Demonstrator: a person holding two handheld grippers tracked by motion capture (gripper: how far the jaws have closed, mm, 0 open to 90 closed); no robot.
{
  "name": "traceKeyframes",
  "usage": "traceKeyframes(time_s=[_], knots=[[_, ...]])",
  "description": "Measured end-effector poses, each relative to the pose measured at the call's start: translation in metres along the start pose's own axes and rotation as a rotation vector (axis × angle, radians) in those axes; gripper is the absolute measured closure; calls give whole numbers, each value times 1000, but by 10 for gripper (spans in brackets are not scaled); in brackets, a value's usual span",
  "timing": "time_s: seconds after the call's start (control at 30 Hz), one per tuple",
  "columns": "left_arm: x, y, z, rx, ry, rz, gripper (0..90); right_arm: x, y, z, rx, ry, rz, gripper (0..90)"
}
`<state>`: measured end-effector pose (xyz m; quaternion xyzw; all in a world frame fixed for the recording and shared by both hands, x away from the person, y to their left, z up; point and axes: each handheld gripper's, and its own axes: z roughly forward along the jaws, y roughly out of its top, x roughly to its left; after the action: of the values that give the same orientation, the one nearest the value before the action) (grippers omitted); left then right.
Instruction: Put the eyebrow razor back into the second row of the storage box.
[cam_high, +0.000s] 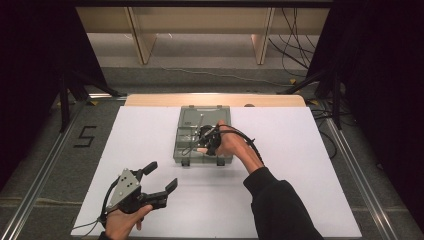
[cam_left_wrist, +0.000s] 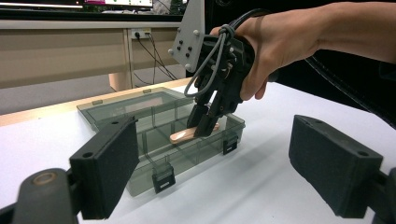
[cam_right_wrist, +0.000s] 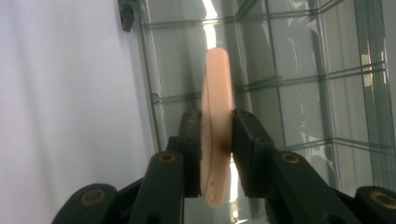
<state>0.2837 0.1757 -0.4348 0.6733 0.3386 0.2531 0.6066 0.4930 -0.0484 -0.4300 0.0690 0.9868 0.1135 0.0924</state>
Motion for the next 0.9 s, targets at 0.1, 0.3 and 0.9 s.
traceKeyframes(time_s=[0.1,0.3,0.9], knots=[[0,0,0,0,0,0,158,-1,1,1,-5,4,-5,738],[0,0,0,0,0,-1,158,-2,1,1,-14,-12,-4,698],[0,0,0,-1,4,-2,158,7,-4,-22,-82,-29,92,525]])
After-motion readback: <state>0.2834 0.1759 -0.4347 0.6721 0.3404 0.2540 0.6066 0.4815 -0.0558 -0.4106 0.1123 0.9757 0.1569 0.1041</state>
